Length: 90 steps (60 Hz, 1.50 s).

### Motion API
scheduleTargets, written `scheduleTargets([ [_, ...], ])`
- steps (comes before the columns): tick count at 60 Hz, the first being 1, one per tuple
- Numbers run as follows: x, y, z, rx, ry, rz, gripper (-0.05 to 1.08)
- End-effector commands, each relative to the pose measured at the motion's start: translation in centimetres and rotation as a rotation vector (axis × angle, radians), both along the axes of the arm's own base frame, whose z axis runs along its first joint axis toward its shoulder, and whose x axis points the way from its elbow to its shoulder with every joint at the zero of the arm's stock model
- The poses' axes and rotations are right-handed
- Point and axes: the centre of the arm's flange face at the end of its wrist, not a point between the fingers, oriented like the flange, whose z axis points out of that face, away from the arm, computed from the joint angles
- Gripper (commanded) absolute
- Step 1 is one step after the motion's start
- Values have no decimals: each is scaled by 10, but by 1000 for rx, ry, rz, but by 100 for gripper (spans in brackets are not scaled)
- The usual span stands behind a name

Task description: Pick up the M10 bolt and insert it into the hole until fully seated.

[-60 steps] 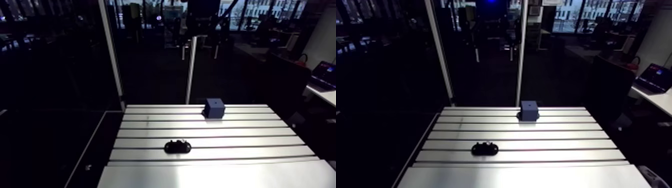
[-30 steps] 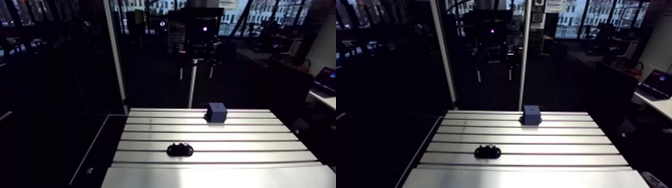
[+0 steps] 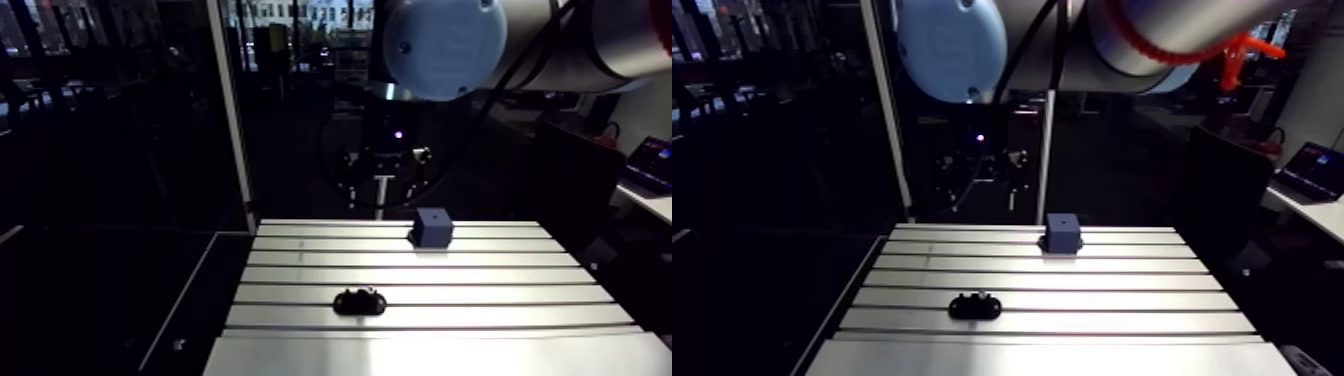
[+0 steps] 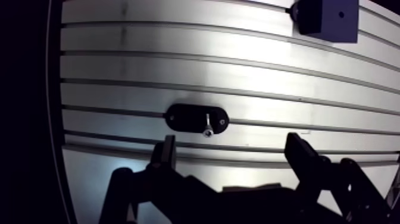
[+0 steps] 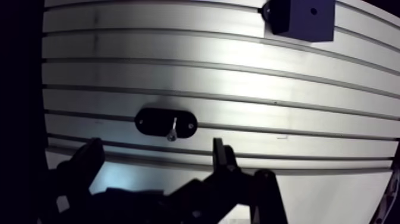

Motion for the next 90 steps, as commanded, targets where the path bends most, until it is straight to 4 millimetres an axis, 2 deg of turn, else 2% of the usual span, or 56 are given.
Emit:
scheduleTargets([
  [1, 5, 0, -24, -2, 8, -4, 1],
  [27, 15, 0, -51, -3, -40, -11, 2],
  [42, 22, 0, -65, -2, 14, -4, 2],
  [46, 22, -1, -79, -3, -7, -8, 2],
  [61, 24, -2, -99, -3, -30, -7, 2],
  [90, 25, -3, -112, -3, -36, -7, 3],
])
